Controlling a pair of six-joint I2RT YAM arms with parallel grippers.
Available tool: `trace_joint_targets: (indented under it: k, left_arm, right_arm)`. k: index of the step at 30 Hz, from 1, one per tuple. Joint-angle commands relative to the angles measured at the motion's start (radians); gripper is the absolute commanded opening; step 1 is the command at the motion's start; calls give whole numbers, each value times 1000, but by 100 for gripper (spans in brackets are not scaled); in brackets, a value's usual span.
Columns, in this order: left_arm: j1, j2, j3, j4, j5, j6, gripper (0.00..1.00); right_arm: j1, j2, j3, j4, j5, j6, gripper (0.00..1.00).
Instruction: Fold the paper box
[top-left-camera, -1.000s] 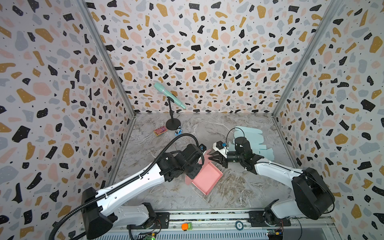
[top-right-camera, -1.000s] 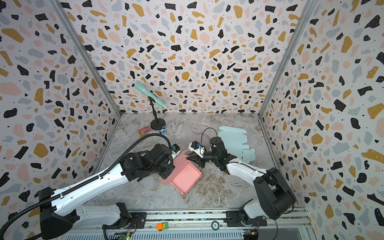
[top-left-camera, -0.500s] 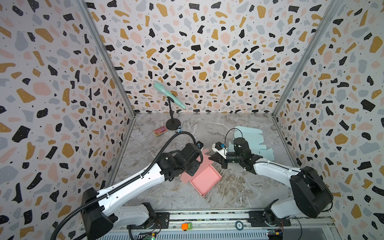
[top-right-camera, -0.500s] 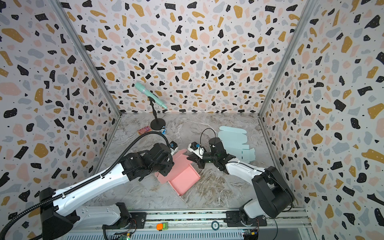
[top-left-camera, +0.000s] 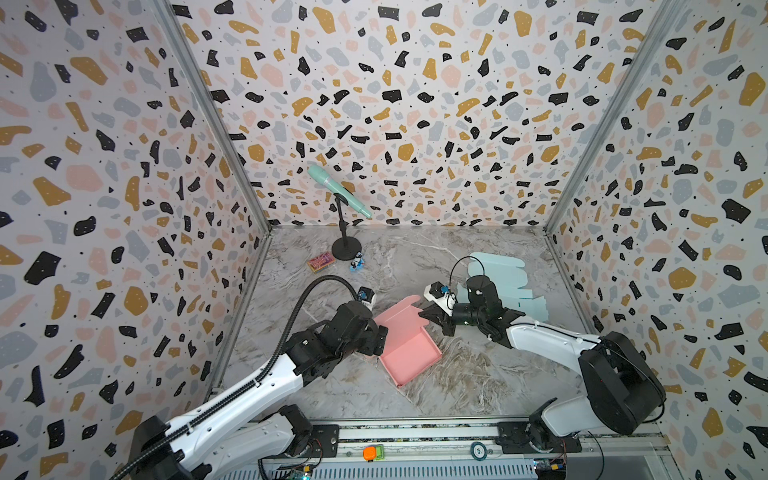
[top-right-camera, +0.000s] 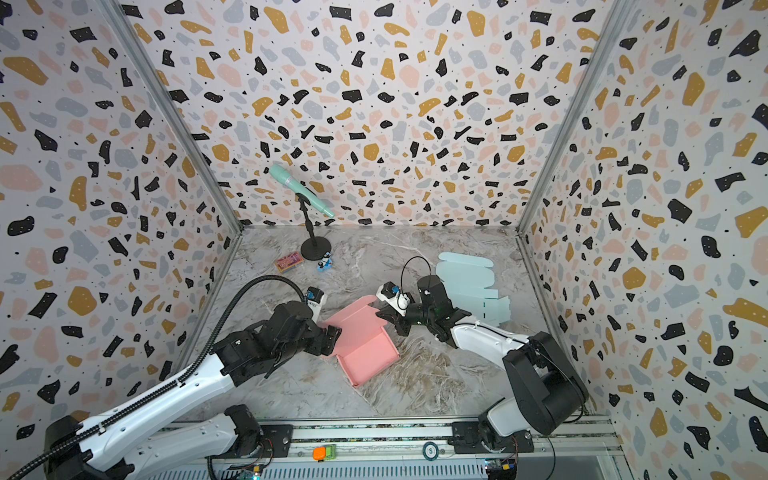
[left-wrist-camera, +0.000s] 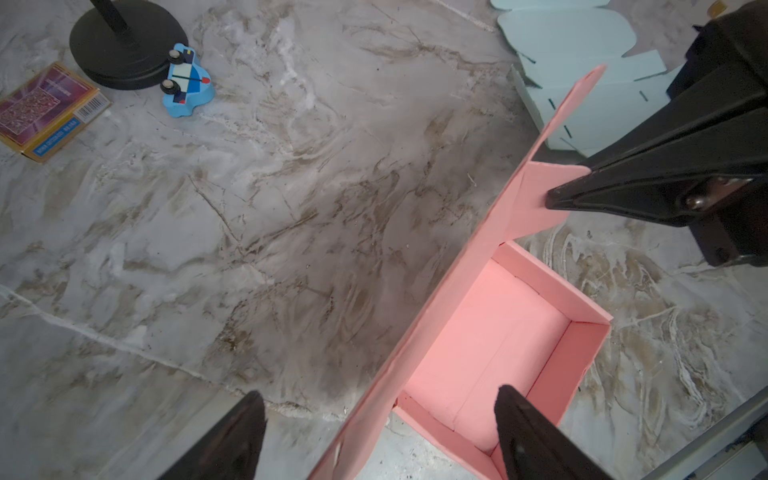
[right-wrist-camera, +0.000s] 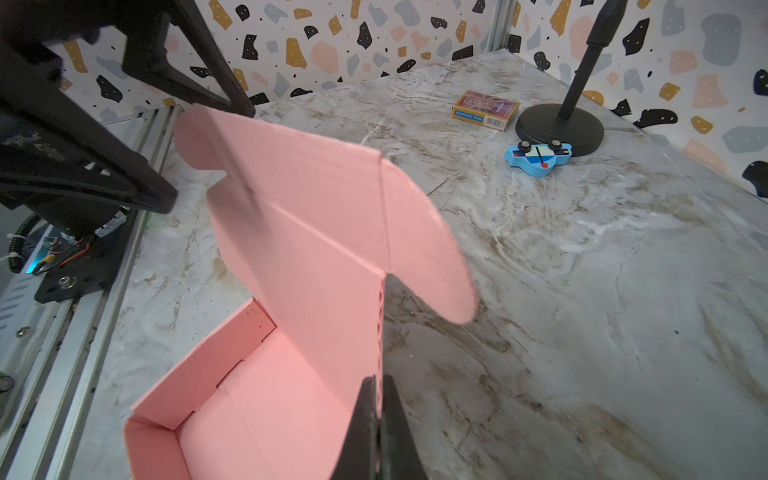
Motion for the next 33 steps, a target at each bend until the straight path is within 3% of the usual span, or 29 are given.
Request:
trace_joint_targets:
  k: [1,9,19,33]
  left_arm:
    - [4,-37,-51,119,7,-36,88]
    - [22,-64,-189,314,44,-63,85]
    - [30,-76,-321,454,68,-91,72]
    - [29,-88,-360,472,74,-85,26]
  right_arm:
    - [-4,-13,3,7,33,32,0]
    - [-5,-58,-52,38,76,86,0]
    - [-6,-86,-89,45,118,136,0]
    - [-7,-128,-121,49,144,153,0]
